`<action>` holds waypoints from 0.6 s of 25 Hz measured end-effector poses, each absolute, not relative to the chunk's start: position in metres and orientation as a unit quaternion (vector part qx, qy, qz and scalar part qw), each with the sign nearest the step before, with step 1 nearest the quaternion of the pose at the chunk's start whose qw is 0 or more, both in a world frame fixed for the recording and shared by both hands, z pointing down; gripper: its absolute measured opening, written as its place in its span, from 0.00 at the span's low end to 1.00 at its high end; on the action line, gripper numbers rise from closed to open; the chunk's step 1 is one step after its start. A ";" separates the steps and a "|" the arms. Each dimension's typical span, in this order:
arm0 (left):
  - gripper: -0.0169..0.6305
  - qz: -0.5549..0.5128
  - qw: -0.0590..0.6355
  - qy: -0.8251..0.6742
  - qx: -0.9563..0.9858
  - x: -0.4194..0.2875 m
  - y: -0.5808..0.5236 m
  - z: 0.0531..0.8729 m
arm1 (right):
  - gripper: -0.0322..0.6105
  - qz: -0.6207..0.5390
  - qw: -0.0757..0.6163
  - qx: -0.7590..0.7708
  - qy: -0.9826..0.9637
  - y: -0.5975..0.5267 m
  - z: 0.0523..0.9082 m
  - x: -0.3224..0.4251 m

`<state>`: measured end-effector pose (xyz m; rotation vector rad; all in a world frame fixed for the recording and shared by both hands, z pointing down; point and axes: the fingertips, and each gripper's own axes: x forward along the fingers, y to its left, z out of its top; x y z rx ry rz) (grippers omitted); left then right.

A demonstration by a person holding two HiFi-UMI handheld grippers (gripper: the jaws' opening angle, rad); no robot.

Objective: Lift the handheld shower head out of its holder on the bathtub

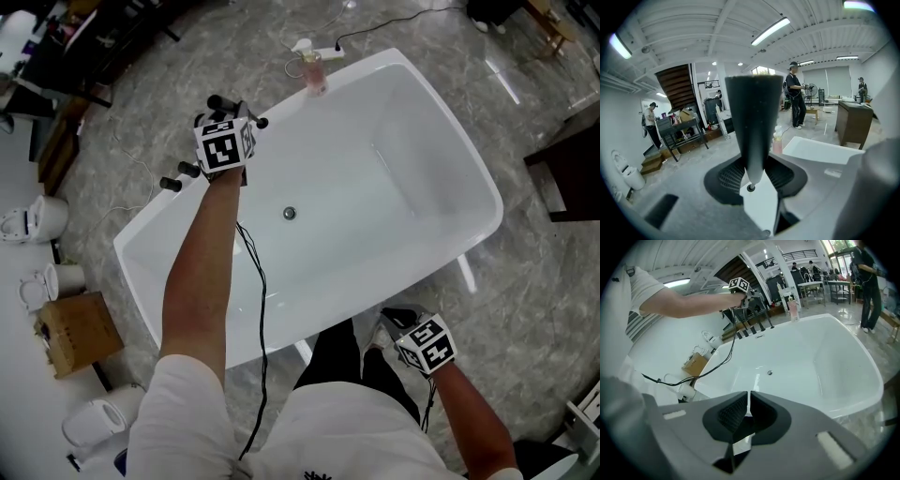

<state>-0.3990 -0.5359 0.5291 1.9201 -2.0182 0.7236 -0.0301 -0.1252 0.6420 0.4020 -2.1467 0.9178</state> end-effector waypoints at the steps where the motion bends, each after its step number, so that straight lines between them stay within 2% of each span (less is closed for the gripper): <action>1: 0.24 0.248 0.130 -0.694 0.664 -0.397 -0.531 0.523 | 0.10 0.358 0.377 0.159 -0.839 -0.124 0.640 -0.028; 15: 0.24 0.252 0.104 -0.664 0.696 -0.354 -0.460 0.440 | 0.09 0.352 0.353 0.162 -0.851 -0.101 0.606 -0.015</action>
